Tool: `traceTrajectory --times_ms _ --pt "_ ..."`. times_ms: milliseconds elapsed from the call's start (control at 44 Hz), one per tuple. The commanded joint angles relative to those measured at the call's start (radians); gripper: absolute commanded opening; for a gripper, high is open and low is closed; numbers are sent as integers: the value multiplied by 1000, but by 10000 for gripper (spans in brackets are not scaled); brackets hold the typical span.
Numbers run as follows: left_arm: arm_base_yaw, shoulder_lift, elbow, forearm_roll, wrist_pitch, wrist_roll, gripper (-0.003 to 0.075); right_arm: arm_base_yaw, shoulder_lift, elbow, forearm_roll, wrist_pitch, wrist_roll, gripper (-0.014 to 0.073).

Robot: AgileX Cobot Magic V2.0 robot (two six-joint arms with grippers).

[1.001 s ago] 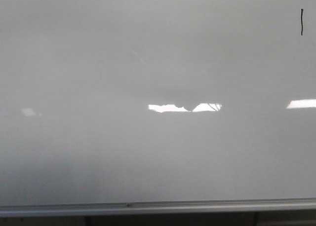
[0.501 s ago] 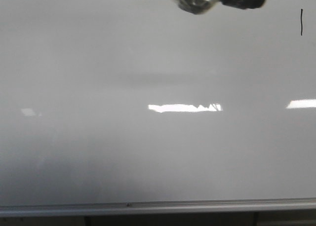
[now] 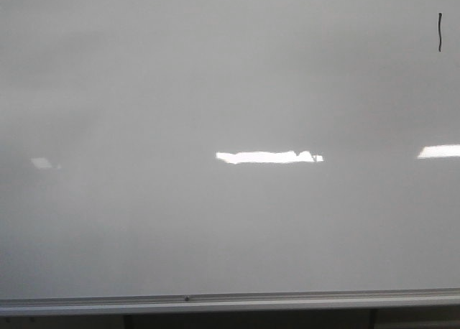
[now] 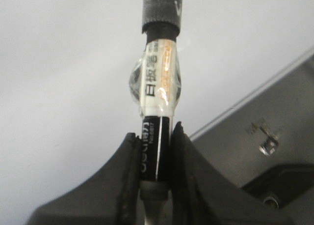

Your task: Write number 1 on whiteboard

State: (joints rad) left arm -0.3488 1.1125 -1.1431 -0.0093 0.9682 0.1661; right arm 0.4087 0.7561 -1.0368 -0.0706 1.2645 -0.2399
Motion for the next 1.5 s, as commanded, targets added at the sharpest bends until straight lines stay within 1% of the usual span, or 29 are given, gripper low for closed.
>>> traceTrajectory --times_ms 0,46,137,273,410,523,637,865,978,1115,1229,1479 --pt "124 -94 66 -6 -173 -53 -19 -5 -2 -21 -14 -26 5 447" --pt "176 -120 108 -13 -235 -75 -19 -5 -2 -21 -14 -33 5 447" --pt "279 -160 203 -56 -389 -75 -19 -5 -2 -21 -12 -49 5 447" --pt "377 -165 320 -148 -595 -75 -19 -5 -2 -21 -10 -57 6 447" --pt "403 -130 401 -233 -778 -75 -19 -5 -2 -21 -10 -58 6 447" --pt "403 -72 413 -273 -876 -75 -19 -5 -2 -21 -9 -65 6 447" --pt "403 -9 413 -275 -975 -75 -19 -5 -2 -21 -9 -68 6 447" --pt "399 122 413 -267 -1114 -73 -19 -5 -2 -21 -9 -70 6 447" --pt "395 172 413 -251 -1160 -70 -19 -5 -2 -21 -9 -72 6 447" --pt "365 212 413 -177 -1212 -66 -19 -5 -2 -21 -9 -78 6 447" --pt "338 238 413 -175 -1265 -66 -19 -5 -2 -21 -9 -80 6 447" --pt "331 300 413 -174 -1287 -66 -17 -5 -2 -21 -9 -86 6 447"
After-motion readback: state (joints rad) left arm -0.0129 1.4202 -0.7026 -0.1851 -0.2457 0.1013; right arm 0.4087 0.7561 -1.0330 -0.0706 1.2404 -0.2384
